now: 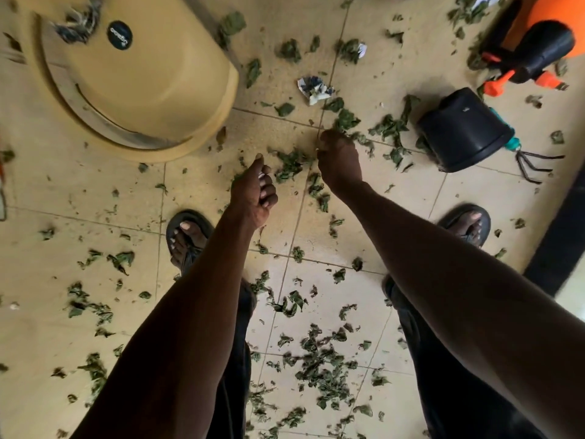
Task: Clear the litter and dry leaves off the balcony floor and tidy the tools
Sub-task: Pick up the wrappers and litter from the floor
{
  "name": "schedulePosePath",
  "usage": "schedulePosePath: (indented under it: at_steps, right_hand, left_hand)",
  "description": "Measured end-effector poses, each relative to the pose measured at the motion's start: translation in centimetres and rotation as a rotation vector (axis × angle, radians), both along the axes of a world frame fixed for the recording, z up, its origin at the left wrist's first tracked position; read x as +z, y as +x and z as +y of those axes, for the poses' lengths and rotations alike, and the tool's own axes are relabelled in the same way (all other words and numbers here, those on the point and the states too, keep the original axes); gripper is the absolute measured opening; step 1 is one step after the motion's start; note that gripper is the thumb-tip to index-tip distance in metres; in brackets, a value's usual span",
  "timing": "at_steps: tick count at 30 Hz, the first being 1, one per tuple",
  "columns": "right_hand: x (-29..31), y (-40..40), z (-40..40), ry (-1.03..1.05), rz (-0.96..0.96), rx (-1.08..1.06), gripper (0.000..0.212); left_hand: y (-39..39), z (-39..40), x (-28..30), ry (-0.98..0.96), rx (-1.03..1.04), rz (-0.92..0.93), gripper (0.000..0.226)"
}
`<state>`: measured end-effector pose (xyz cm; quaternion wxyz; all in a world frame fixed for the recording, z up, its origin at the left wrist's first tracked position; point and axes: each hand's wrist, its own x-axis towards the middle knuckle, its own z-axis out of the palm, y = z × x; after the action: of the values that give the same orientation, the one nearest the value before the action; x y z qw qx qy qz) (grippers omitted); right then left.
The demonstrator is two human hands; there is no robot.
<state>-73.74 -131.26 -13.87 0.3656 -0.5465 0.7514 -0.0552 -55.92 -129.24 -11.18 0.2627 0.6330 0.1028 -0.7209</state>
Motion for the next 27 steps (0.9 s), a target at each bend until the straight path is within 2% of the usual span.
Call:
schedulePosePath:
  at_steps: [5,7,10,14,16,19,20,22,25,27]
  right_hand:
    - [-1.3,-0.1,0.1,0.005,0.096,0.320,0.032]
    - [-0.7,-0.2,0.0,-0.006,0.110,0.344,0.028]
    - [0.6,0.1,-1.6,-0.203,0.110,0.259,0.018]
    - [1.0,0.4,-5.7,-0.367,0.227,0.366,0.017]
    - [0.4,0.3,-7.8,-0.301,0.238,0.486,0.014]
    - [-0.6,-0.1,-9.7,-0.077,0.263,0.630,0.035]
    - [-0.8,-0.1,-9.8,-0.032,0.269,0.619,0.040]
    - [-0.4,0.2,-9.3,-0.065,0.211,0.462,0.037]
    - [2.2,2.6,-6.8,-0.109,-0.082,0.034,0.013]
    - [4.6,5.0,-4.7,-0.014,-0.283,-0.182,0.017]
  left_hand:
    - [0.0,0.1,-0.4,-0.010,-0.045,0.011,0.032]
    - [-0.2,0.0,-0.2,-0.001,-0.049,0.008,0.031]
    - [-0.8,-0.8,0.4,0.007,-0.020,0.010,0.031]
    - [-1.4,-2.2,0.7,-0.017,0.022,0.026,0.028]
    - [-1.5,-2.8,0.5,-0.035,0.041,0.033,0.028]
    - [-0.8,-3.0,0.2,-0.036,0.086,0.016,0.026]
    - [-0.1,-2.8,0.1,-0.027,0.113,0.005,0.025]
    - [1.6,-1.9,-0.1,-0.007,0.179,-0.019,0.025]
    - [4.0,-0.1,-0.3,0.045,0.319,-0.053,0.022]
    - [5.0,0.9,-0.3,0.083,0.309,-0.100,0.018]
